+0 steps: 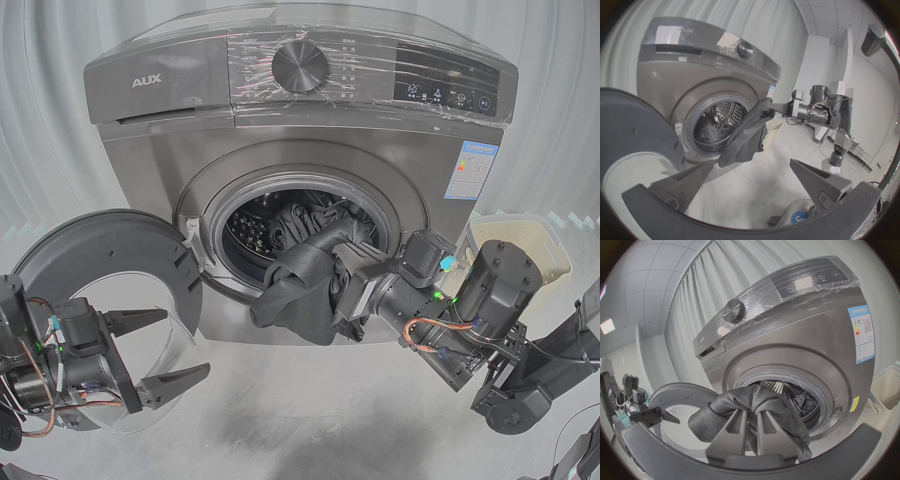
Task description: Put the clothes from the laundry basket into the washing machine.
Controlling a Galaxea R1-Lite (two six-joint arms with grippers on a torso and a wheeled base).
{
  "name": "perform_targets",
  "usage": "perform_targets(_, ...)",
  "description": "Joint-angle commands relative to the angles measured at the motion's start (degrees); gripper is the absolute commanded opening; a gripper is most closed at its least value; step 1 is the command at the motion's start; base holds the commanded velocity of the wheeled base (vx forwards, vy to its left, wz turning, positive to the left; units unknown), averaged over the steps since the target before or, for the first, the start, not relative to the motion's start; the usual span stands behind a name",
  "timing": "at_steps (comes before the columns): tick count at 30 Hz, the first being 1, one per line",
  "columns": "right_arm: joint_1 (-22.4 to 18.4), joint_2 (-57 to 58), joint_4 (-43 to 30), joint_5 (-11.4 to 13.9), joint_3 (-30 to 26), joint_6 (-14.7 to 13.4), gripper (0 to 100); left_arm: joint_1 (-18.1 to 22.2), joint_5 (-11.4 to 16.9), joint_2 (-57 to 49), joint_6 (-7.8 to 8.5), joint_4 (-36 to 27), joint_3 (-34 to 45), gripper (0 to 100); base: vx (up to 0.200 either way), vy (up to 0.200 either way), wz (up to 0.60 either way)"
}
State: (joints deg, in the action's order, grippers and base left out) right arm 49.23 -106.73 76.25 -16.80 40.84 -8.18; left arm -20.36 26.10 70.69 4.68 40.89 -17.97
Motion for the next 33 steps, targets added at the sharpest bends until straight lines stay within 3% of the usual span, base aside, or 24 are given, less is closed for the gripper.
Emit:
perform_targets(1,0.34,-0.67,0.30,0.01,0.21,0.01,0,-2.14,0.09,10.43,-0.37,3.85,-0.14,100,0.000,0.000,0.00)
perform_targets(8,0.34,-0.32,0.30,0.01,-0.15,0.01,0,-5.39,0.09,17.64,-2.31,8.95,-0.40,100,0.000,0.000,0.00)
perform_targets(18,0.70,-0.23,0.39,0.01,-0.32,0.01,0,-5.66,0.09,28.18,-3.71,17.91,-1.37,100,0.000,0.000,0.00)
perform_targets(23,1.05,-0.23,0.39,-0.08,-0.58,-0.08,0,-5.48,0.00,30.29,-4.07,18.79,-2.60,100,0.000,0.000,0.00)
perform_targets(27,1.14,-0.23,0.74,-0.08,-1.02,-0.08,0,-5.66,0.00,31.35,-5.91,19.23,-3.12,100,0.000,0.000,0.00)
perform_targets(29,1.22,-0.15,0.74,-0.08,-1.55,-0.08,0,-5.75,-0.08,32.58,-6.00,19.67,-3.83,100,0.000,0.000,0.00)
perform_targets(33,1.66,-0.15,1.09,-0.08,-2.43,-0.08,0,-5.75,-2.98,35.57,-6.09,22.57,-4.97,100,0.000,0.000,0.00)
